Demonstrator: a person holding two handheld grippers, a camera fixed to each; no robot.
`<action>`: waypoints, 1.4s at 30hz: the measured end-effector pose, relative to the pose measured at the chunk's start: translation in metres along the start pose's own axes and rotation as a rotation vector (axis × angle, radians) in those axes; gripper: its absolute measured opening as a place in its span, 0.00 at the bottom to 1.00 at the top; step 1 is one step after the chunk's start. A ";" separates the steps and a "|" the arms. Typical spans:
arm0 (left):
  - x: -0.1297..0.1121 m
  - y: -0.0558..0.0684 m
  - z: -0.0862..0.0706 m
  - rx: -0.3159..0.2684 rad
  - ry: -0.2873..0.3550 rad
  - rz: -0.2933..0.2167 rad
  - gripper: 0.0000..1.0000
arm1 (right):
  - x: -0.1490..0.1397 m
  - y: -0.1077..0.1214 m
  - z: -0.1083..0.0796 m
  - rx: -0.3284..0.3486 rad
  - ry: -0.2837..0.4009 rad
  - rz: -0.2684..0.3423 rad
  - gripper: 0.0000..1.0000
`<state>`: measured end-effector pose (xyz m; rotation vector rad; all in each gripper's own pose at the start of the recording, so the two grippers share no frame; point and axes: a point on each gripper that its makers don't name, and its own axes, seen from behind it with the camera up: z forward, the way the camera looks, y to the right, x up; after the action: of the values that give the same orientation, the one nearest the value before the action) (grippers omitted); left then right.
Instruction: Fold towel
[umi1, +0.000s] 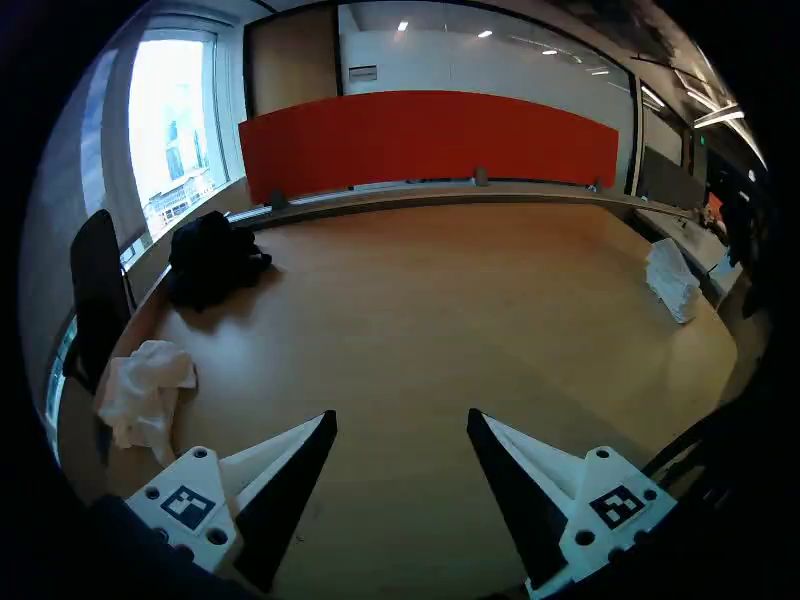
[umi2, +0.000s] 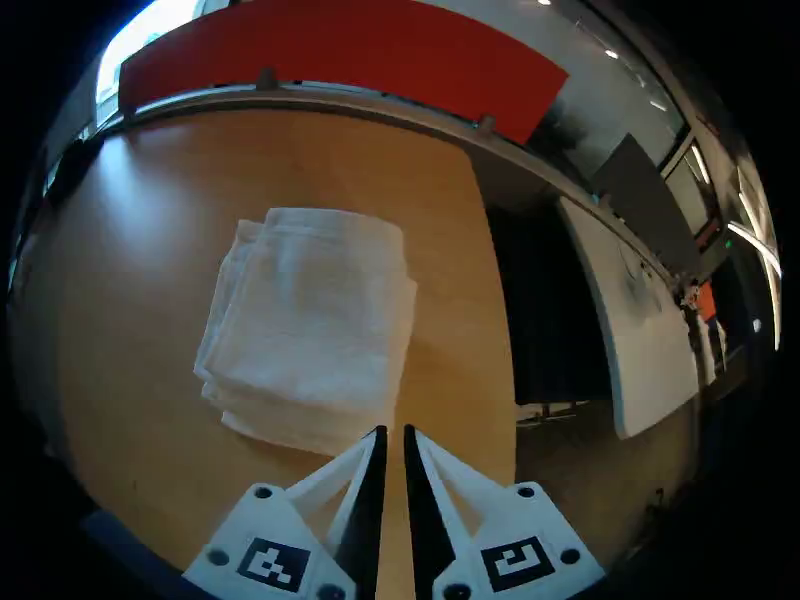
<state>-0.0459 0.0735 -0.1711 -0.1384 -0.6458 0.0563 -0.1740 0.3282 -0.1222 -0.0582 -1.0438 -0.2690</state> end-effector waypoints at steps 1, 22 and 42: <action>0.000 0.000 0.000 -0.001 0.000 0.000 0.97 | 0.001 0.000 0.000 -0.001 0.002 0.000 0.35; 0.003 0.002 -0.001 0.007 -0.001 0.002 0.97 | 0.007 -0.005 0.006 0.020 0.009 -0.013 0.77; 0.007 0.001 -0.001 0.014 0.007 -0.007 0.97 | 0.046 -0.027 0.005 0.074 0.137 0.104 1.00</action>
<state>-0.0396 0.0754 -0.1679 -0.1231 -0.6384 0.0539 -0.1634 0.2947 -0.0820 -0.0271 -0.9108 -0.1381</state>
